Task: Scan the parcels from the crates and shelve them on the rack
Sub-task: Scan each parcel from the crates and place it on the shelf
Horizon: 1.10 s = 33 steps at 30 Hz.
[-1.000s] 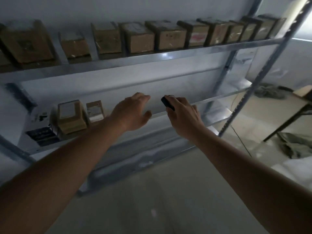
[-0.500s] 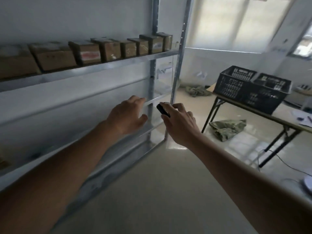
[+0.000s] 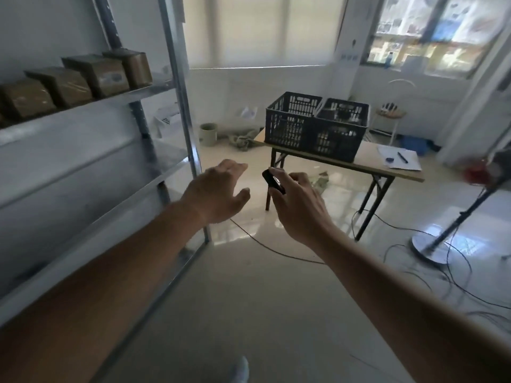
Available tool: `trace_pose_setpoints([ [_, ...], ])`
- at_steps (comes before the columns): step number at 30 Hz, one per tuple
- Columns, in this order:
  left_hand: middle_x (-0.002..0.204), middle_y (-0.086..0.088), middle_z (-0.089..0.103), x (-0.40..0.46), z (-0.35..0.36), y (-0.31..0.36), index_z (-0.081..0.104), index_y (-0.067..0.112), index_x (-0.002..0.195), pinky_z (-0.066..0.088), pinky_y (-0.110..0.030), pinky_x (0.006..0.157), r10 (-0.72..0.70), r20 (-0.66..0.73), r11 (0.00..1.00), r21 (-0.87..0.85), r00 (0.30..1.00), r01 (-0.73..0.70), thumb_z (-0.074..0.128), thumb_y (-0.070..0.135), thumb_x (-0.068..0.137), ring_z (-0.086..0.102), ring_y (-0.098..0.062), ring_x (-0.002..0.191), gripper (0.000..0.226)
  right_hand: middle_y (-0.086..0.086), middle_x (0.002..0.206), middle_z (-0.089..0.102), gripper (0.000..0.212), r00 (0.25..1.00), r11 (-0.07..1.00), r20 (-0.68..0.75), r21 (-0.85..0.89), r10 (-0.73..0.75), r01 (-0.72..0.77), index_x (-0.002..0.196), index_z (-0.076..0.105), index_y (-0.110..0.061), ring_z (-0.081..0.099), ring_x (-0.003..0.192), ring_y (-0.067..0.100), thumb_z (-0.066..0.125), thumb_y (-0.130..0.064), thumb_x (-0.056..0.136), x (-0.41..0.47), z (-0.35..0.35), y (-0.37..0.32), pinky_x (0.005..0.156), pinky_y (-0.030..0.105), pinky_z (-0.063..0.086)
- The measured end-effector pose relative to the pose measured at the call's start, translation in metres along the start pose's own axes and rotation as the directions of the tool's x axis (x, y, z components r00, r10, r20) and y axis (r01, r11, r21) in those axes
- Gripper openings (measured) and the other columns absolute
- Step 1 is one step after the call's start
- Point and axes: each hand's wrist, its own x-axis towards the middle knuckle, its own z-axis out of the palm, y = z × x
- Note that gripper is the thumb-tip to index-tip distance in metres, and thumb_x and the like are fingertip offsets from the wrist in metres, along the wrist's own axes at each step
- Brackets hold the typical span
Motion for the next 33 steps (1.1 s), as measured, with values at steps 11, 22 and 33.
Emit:
trace_pose_setpoints([
  [11, 0.157, -0.003, 0.048, 0.248, 0.073, 0.014, 0.042, 0.019, 0.158, 0.047, -0.046, 0.107, 0.245, 0.082, 0.969, -0.054, 0.966, -0.241, 0.056, 0.047, 0.102, 0.052, -0.027, 0.138, 0.065, 0.014, 0.145, 0.049, 0.051, 0.962, 0.967, -0.099, 0.016, 0.256, -0.255, 0.161, 0.041, -0.037, 0.057, 0.123, 0.043, 0.048, -0.044, 0.111, 0.17, -0.012, 0.132, 0.102, 0.059, 0.052],
  [22, 0.158, 0.001, 0.047, 0.47, 0.16, 0.052, 0.042, 0.02, 0.158, 0.048, -0.045, 0.11, 0.312, 0.122, 0.947, -0.121, 0.942, -0.298, 0.058, 0.046, 0.1, 0.051, -0.024, 0.14, 0.066, 0.009, 0.143, 0.051, 0.053, 0.928, 0.935, -0.121, 0.0, 0.352, -0.354, 0.162, 0.037, -0.04, 0.058, 0.12, 0.041, 0.045, -0.047, 0.111, 0.322, -0.016, 0.287, 0.104, 0.055, 0.049],
  [33, 0.158, 0.002, 0.045, 0.681, 0.255, 0.113, 0.041, 0.023, 0.159, 0.048, -0.044, 0.11, 0.208, 0.198, 0.971, -0.157, 0.958, -0.178, 0.055, 0.048, 0.102, 0.051, -0.023, 0.141, 0.064, 0.01, 0.142, 0.052, 0.052, 0.942, 0.943, -0.041, 0.007, 0.332, -0.332, 0.163, 0.041, -0.035, 0.059, 0.118, 0.036, 0.048, -0.042, 0.111, 0.485, -0.037, 0.461, 0.105, 0.05, 0.047],
])
